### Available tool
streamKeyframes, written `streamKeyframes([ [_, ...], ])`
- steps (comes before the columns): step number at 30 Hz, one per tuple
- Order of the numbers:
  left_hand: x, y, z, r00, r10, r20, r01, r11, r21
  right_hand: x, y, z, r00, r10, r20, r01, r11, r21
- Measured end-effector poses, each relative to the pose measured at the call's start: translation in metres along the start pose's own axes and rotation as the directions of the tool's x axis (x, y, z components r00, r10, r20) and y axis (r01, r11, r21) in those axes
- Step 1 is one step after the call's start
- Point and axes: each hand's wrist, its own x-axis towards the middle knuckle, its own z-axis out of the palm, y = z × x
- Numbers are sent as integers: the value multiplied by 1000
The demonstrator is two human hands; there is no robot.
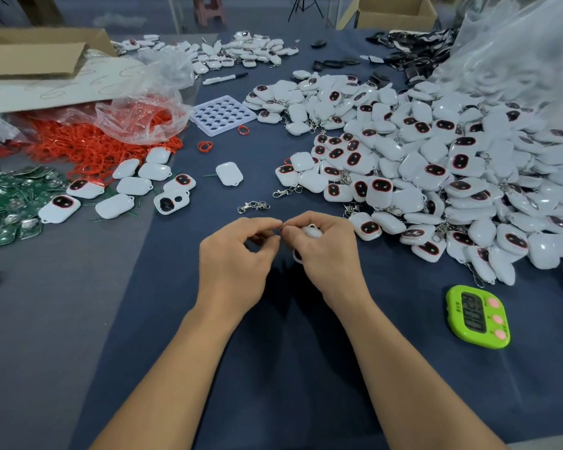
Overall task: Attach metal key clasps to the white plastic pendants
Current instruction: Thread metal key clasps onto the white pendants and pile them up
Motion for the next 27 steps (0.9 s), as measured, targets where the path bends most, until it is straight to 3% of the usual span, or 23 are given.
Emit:
streamKeyframes([
  [3,9,-4,-1,997,-74,-32,73,997,-30,11,-1,4,999,-14,47,16,999,-48],
  [9,37,-11,2,974,-219,52,224,968,-117,31,-1,13,998,-43,53,50,987,-152],
  [13,44,-15,6,973,-220,67,228,961,-158,43,-3,14,1000,-28,-7,28,996,-83],
  [22,47,-20,4,975,-191,113,208,963,-172,47,0,9,996,-34,85,32,999,26],
  [27,47,-23,4,976,-208,64,216,955,-203,43,3,10,993,-80,85,89,989,-117],
])
